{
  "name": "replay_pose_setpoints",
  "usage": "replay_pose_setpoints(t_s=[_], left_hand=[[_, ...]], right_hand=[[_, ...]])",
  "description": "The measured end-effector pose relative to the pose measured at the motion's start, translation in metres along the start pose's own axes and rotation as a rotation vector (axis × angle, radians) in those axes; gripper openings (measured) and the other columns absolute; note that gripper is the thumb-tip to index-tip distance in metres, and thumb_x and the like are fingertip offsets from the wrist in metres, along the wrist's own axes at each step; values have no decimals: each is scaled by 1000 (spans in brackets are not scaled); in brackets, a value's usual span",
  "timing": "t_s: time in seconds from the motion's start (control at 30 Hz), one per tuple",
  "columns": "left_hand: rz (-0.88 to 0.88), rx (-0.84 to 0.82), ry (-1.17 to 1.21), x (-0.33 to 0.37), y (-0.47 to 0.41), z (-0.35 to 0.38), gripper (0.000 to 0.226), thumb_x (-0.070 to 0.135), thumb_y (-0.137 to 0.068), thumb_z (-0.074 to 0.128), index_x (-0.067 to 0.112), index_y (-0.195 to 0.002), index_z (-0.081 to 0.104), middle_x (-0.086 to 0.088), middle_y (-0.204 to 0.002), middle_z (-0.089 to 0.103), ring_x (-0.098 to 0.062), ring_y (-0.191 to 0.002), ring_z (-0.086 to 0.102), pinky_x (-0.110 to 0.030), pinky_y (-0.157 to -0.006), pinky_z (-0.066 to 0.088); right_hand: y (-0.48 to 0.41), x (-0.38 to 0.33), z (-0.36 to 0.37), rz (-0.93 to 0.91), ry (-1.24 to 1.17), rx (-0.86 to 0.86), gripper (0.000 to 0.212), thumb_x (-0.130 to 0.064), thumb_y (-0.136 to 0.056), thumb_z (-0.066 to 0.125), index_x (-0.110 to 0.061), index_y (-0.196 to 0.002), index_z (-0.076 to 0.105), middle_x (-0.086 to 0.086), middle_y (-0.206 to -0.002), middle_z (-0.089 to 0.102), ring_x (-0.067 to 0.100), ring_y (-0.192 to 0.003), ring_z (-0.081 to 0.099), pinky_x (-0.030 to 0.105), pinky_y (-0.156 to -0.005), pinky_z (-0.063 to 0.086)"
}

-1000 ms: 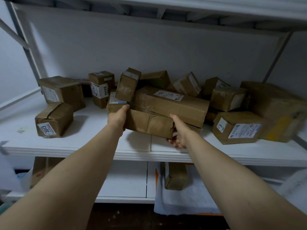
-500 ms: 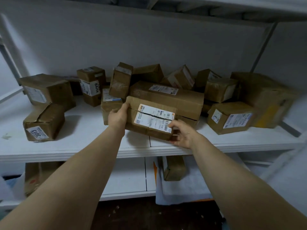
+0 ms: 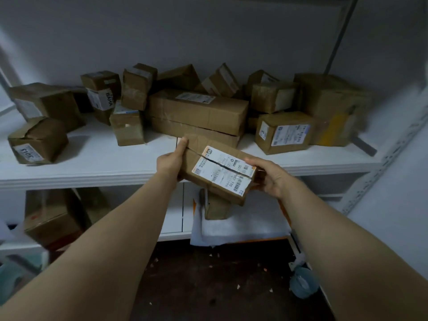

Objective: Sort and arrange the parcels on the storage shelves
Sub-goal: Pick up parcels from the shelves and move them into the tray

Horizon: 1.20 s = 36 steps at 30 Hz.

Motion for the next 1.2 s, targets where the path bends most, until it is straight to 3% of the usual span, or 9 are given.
replay_pose_setpoints(t_s=[0.1,0.27,0.5,0.7,0.87,1.0,1.1,1.13,1.2], left_hand=[[-80,26,1,-21,18,17,54,53,-86,57,12,-120,51,-10,-108,61,-29,-94,61,-46,-86,55],[-128,71,-130,-51,52,48,27,27,-96,44,8,-115,49,-12,-106,51,-33,-100,53,-44,-95,48],[-209,-24,-146,-78,74,75,33,37,-89,53,11,-109,51,-10,-96,57,-28,-94,58,-40,-91,50],[-194,-119,-127,-46,77,84,41,44,-86,57,14,-111,49,-10,-95,58,-27,-91,57,-41,-89,51],[-191,-169,-450,-33,78,76,36,30,-93,54,4,-118,49,-15,-114,53,-31,-107,52,-41,-96,45],[-161,-205,-721,-41,83,72,16,18,-100,45,3,-96,46,-15,-95,47,-25,-83,48,-33,-67,41],[-178,-215,-780,-62,81,70,15,16,-99,45,2,-95,49,-12,-82,47,-21,-67,45,-29,-47,41],[-189,-221,-831,-73,76,70,18,17,-100,44,1,-102,53,-13,-87,51,-22,-72,50,-28,-51,41],[-200,-239,-944,-93,66,71,34,19,-100,44,-1,-126,50,-17,-116,58,-25,-100,57,-30,-65,40]], right_hand=[[19,15,-28,65,66,-66,10,-27,-81,70,-18,-85,66,3,-86,67,17,-82,57,29,-75,40],[48,42,-70,207,143,-113,2,-19,-85,67,-18,-85,65,1,-77,69,12,-74,59,24,-63,44],[59,65,-107,252,139,-43,21,-36,-79,70,-20,-91,65,3,-82,66,15,-69,56,23,-53,41],[53,45,-106,228,90,-5,36,-43,-73,71,-19,-100,65,6,-94,66,18,-73,58,26,-61,39],[52,39,-100,286,173,-25,38,-47,-66,72,-22,-94,64,3,-84,62,16,-67,52,25,-61,32],[51,46,-108,359,349,53,28,-45,-69,69,-22,-78,57,0,-65,47,12,-52,41,20,-48,27],[44,63,-110,409,468,100,26,-43,-73,68,-19,-80,60,2,-74,54,14,-60,53,19,-47,42],[41,72,-110,422,477,107,24,-40,-75,67,-18,-83,62,3,-78,58,15,-65,56,22,-50,47],[30,93,-108,445,449,120,21,-34,-78,66,-16,-88,64,6,-88,62,18,-77,60,28,-60,53]])
Point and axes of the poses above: each hand's wrist, its own y-axis away from the middle knuckle, its own z-axis out of the palm, x = y × z, the point moved 5 cm from there along -y, towards the middle knuckle
